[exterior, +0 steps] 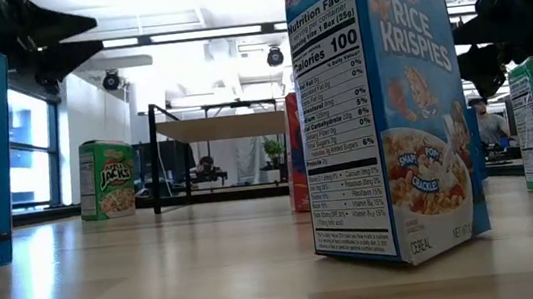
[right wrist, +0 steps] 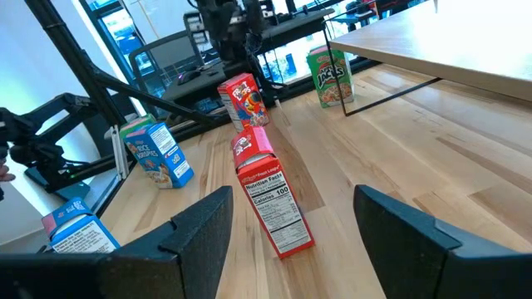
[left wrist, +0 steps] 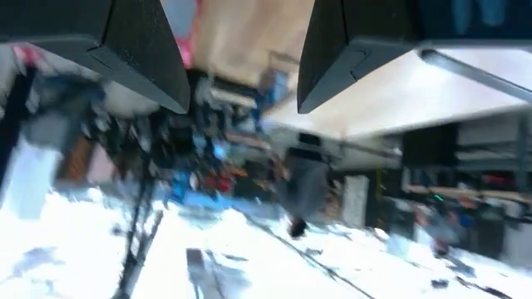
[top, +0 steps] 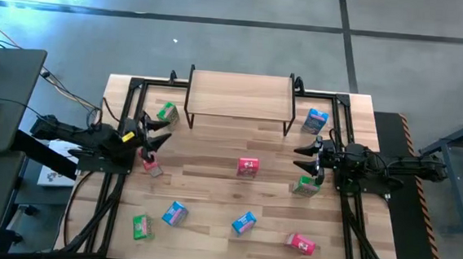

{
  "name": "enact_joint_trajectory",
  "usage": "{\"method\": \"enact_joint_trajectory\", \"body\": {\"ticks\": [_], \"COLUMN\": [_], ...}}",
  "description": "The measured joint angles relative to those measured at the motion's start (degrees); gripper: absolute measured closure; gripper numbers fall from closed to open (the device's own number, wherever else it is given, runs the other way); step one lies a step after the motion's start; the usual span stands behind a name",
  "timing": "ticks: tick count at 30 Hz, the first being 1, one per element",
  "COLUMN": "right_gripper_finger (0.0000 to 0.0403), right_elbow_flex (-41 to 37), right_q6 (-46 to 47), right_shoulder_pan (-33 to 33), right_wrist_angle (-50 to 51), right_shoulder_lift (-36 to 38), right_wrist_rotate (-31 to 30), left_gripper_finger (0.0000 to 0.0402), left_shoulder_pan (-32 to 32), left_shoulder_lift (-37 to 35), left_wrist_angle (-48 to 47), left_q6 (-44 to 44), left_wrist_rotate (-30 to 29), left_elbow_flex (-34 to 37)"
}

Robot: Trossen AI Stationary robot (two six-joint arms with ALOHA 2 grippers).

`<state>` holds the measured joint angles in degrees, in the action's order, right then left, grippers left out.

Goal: Stack cereal on shelf
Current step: Put the top green cereal box on the shelf

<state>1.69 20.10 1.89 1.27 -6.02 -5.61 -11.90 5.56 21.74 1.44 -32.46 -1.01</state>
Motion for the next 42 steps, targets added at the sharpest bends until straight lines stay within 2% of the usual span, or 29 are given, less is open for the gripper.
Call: {"method": "enact_joint_trajectory", "body": {"ticks": [5, 12, 18, 22, 28, 32, 42], "right_gripper_finger": [0.0159, 0.0159, 0.0159, 0.0159, 0.0159, 0.0159, 0.0159], "right_elbow_flex": [0.00, 0.00, 0.00, 0.00, 0.00, 0.00, 0.00], "right_q6": [0.00, 0.00, 0.00, 0.00, 0.01, 0.00, 0.00], "right_shoulder_pan": [0.02, 0.02, 0.02, 0.02, 0.01, 0.02, 0.02], "right_wrist_angle": [0.01, -0.01, -0.01, -0.01, 0.00, -0.01, 0.00], "right_shoulder_lift": [-0.02, -0.02, 0.00, 0.00, -0.02, -0.02, -0.02], "right_wrist_rotate": [-0.02, -0.01, -0.01, 0.00, 0.00, 0.00, -0.01], "left_gripper_finger": [0.0186, 0.0186, 0.0186, 0.0186, 0.0186, 0.0186, 0.0186], "left_shoulder_pan": [0.02, 0.02, 0.02, 0.38, 2.90, 5.52, 13.65], "left_shoulder_lift": [0.02, 2.22, 8.40, 13.46, 21.66, 26.17, 34.82], "left_wrist_angle": [-6.15, -30.78, -48.34, -61.35, -79.48, -84.16, -84.81], "left_q6": [7.07, 8.45, 16.81, 26.40, 40.98, 44.43, 45.08], "left_wrist_rotate": [-4.81, -7.39, -12.13, -13.23, -10.95, -9.55, -1.81], "left_elbow_flex": [-6.01, -20.63, -31.31, -38.71, -47.45, -49.77, -50.05]}}
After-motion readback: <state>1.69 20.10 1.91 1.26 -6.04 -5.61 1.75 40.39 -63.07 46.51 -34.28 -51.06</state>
